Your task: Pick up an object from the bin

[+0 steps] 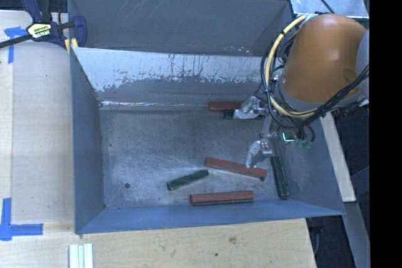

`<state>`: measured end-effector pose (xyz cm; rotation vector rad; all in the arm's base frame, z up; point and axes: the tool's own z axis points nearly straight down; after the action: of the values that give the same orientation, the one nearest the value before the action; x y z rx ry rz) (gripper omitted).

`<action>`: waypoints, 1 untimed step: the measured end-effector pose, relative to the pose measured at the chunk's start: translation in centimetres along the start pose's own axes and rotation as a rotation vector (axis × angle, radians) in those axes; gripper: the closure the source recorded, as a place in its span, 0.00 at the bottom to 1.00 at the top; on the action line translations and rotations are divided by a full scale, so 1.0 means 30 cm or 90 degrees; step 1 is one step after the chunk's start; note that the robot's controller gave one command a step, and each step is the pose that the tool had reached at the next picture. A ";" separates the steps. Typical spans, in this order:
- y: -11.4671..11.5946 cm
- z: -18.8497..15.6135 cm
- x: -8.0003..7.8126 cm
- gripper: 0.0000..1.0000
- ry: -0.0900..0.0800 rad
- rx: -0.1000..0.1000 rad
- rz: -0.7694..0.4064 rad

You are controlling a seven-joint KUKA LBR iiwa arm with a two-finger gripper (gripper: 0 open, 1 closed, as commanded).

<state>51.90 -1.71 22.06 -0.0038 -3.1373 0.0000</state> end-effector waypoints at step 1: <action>0.000 -0.012 -0.005 0.00 -0.005 0.000 0.000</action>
Offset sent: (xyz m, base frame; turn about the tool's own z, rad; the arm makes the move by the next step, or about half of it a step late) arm -0.0076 -0.0038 -0.0958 -0.1506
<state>52.06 -1.71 22.41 -0.0036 -3.1450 0.0003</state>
